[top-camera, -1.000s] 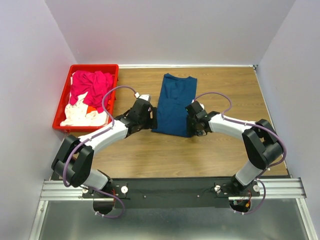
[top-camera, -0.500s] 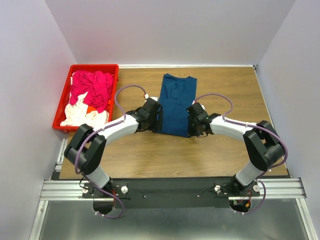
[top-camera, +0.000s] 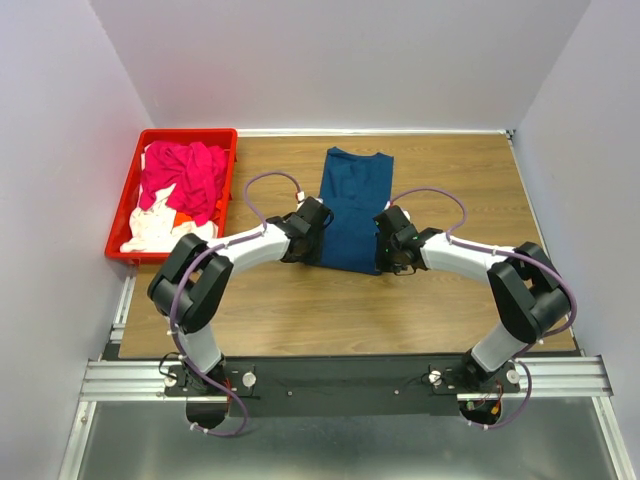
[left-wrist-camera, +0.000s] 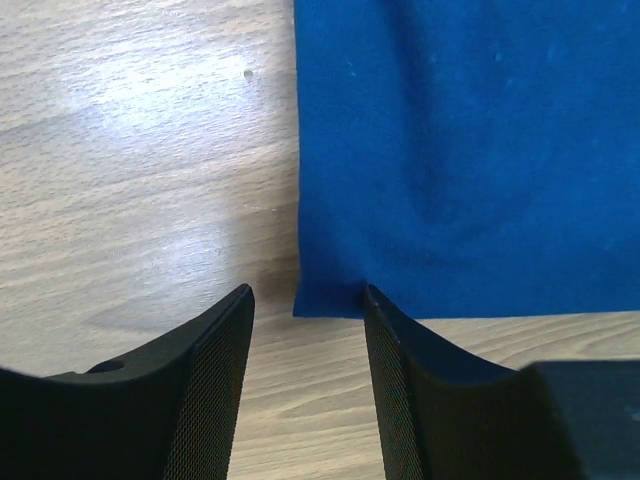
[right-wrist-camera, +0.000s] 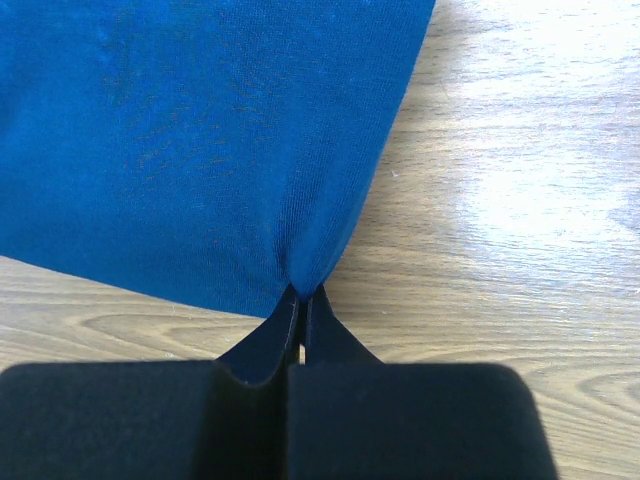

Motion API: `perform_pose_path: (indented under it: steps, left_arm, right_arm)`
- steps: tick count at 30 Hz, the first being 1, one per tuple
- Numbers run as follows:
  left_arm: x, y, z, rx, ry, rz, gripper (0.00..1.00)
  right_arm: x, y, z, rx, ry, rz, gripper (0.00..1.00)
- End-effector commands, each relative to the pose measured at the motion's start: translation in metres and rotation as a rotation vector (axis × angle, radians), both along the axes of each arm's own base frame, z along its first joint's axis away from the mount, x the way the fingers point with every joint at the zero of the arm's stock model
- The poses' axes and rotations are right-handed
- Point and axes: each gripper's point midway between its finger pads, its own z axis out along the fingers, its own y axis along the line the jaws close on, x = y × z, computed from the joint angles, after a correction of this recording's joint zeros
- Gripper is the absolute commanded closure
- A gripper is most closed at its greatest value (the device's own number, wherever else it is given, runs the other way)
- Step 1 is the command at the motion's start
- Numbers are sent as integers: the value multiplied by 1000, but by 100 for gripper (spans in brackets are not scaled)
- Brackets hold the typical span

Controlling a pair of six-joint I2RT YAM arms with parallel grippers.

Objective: Fold and stack the t-shirts
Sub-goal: Fold the tshirt

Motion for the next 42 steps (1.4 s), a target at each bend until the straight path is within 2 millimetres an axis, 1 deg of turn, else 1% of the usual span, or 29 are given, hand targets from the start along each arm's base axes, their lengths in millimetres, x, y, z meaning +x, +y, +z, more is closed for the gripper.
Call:
perform_pose_path:
  steps: [1, 3, 9, 10, 12, 14, 15, 18, 19, 20, 21, 23, 25, 26, 27, 28, 29, 30, 31, 32, 33, 34, 36, 37, 38, 39, 40, 41, 42]
  left_arm:
    - [-1, 5, -5, 46, 14, 2, 44]
    - [-3, 5, -9, 51, 23, -4, 44]
    - [-15, 8, -34, 113, 101, -44, 45]
    - [-16, 8, -36, 120, 109, -46, 49]
    - [-19, 10, -39, 126, 116, -44, 51]
    - [-22, 9, -40, 125, 123, -47, 59]
    - [-24, 11, -41, 126, 131, -48, 60]
    - [-30, 13, -45, 130, 146, -50, 73]
    - [-32, 13, -45, 130, 151, -49, 81]
    - [-35, 15, -46, 133, 156, -48, 98]
    - [-37, 16, -45, 133, 157, -50, 100]
    - [-44, 14, -42, 121, 160, -57, 100]
    - [-55, 15, -42, 118, 177, -72, 100]
    - [-62, 11, -36, 106, 171, -81, 100]
    - [-71, 14, -37, 111, 183, -83, 100]
    - [-80, 12, -29, 98, 185, -99, 100]
    - [-98, 12, -30, 104, 207, -113, 100]
    - [-109, 10, -27, 99, 212, -125, 100]
    - [-124, 10, -24, 94, 239, -134, 100]
    - [-139, 10, -17, 64, 251, -122, 100]
    - [-164, 6, -13, 66, 281, -155, 100]
    - [-180, 2, -8, 39, 309, -169, 100]
    - [-204, -2, 9, -33, 326, -181, 100]
    - [-218, -4, 16, -65, 358, -171, 100]
    - [-221, -6, 31, -125, 348, -173, 100]
    - [-220, -9, 41, -157, 330, -176, 100]
    - [-216, -8, 51, -171, 307, -171, 100]
    - [-205, -9, 63, -188, 255, -166, 100]
    - [-193, -15, 77, -217, 219, -171, 100]
  right_arm:
    - [-73, -53, -47, -225, 269, 32, 99]
    - [-73, -53, -47, -226, 269, 35, 99]
    - [-72, -53, -46, -225, 263, 36, 99]
    - [-72, -53, -45, -225, 259, 35, 99]
    - [-71, -54, -44, -226, 252, 33, 99]
    - [-71, -54, -44, -227, 250, 34, 99]
    - [-71, -54, -43, -225, 250, 35, 99]
    - [-70, -53, -43, -223, 248, 37, 99]
    - [-70, -52, -42, -219, 249, 39, 99]
    - [-69, -51, -40, -215, 245, 46, 99]
    - [-70, -50, -40, -210, 247, 50, 99]
    - [-74, -48, -39, -196, 255, 62, 99]
    - [-78, -44, -33, -172, 256, 80, 99]
    - [-85, -44, -31, -176, 276, 92, 99]
    - [-90, -43, -28, -172, 287, 100, 99]
    - [-103, -40, -21, -168, 307, 124, 99]
    - [-112, -39, -17, -166, 321, 136, 99]
    - [-122, -39, -14, -166, 340, 149, 99]
    - [-133, -31, -3, -119, 350, 173, 99]
    - [-156, -33, 1, -132, 400, 187, 99]
    - [-166, -31, 8, -115, 411, 193, 99]
    - [-184, -28, 21, -76, 436, 198, 99]
    - [-198, -27, 37, -26, 448, 188, 99]
    - [-199, -25, 47, 2, 442, 182, 99]
    - [-202, -28, 61, 22, 421, 168, 99]
    - [-198, -30, 70, 20, 395, 157, 99]
    - [-178, -27, 90, 13, 300, 137, 99]
    - [-173, -34, 100, -27, 273, 138, 99]
    - [-160, -35, 107, -75, 236, 131, 99]
